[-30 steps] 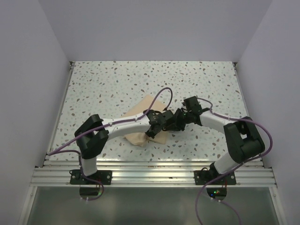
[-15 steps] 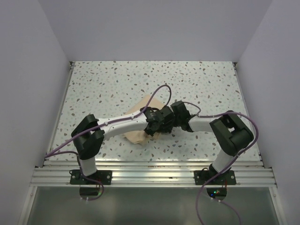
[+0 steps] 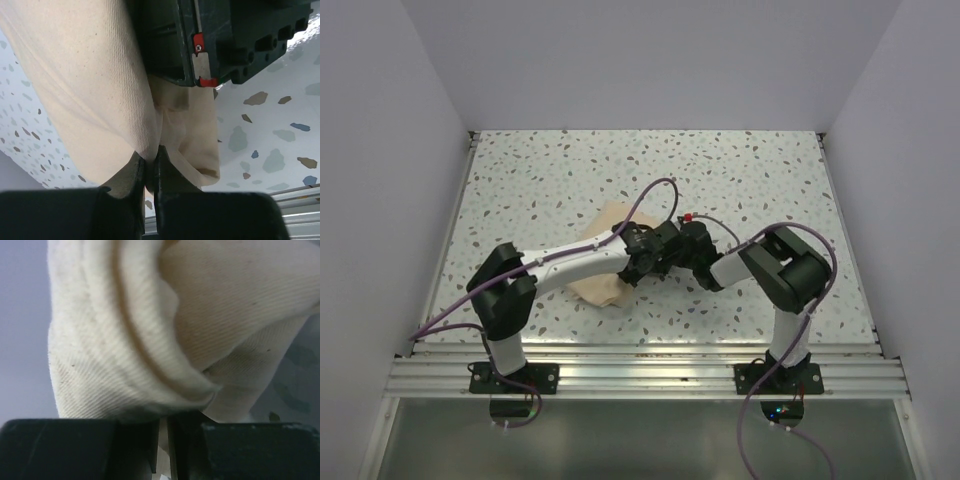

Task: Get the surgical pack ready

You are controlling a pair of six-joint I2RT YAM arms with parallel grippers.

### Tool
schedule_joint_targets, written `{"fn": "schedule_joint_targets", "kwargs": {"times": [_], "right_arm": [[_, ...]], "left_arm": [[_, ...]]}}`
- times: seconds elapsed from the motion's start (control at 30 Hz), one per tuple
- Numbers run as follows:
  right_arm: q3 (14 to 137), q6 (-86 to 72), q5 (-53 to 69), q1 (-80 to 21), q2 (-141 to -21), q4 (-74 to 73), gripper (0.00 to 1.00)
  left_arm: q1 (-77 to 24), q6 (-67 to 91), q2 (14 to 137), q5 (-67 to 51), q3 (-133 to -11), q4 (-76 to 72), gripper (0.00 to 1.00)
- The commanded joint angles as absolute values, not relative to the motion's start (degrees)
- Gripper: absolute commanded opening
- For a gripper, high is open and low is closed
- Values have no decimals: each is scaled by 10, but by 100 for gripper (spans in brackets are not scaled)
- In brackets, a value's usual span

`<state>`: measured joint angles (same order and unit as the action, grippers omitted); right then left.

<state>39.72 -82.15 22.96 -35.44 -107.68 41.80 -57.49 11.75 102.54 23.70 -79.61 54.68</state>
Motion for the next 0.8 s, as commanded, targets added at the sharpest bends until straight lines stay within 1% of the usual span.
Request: {"fn": "schedule_joint_targets", "kwargs": {"times": [0.0, 0.1, 0.13, 0.27, 0.4, 0.43, 0.5, 0.53, 0.57, 0.63, 0.67, 0.77], "right_arm": [[398, -867, 116, -382, -1161, 602, 16], [397, -869, 99, -384, -1173, 627, 26], [403, -859, 111, -383, -1178, 624, 27], [419, -803, 129, -376, -1130, 457, 27], [413, -778, 170, -352, -1085, 357, 27], [412, -765, 180, -348, -1078, 343, 27], [416, -745, 213, -333, -1057, 297, 28], [419, -720, 221, -330, -1049, 286, 29], [424, -703, 229, -323, -1039, 234, 30], [444, -645, 232, -317, -1006, 180, 35], [453, -624, 228, -315, -994, 116, 38], [489, -560, 217, -306, -950, 21, 44]], "left_arm": [[-596, 108, 1000, 186, -830, 464, 0], [-597, 108, 1003, 183, -825, 457, 0], [-596, 110, 1008, 185, -827, 458, 0], [-595, 120, 1014, 184, -824, 461, 0], [-586, 130, 1005, 179, -807, 461, 1], [-578, 132, 995, 168, -797, 461, 18], [-570, 138, 976, 165, -782, 447, 29], [-560, 139, 955, 158, -768, 442, 42], [-552, 140, 948, 154, -765, 438, 48], [-537, 146, 934, 145, -767, 443, 55], [-523, 145, 931, 138, -768, 446, 56], [-506, 141, 925, 127, -776, 445, 59]]}}
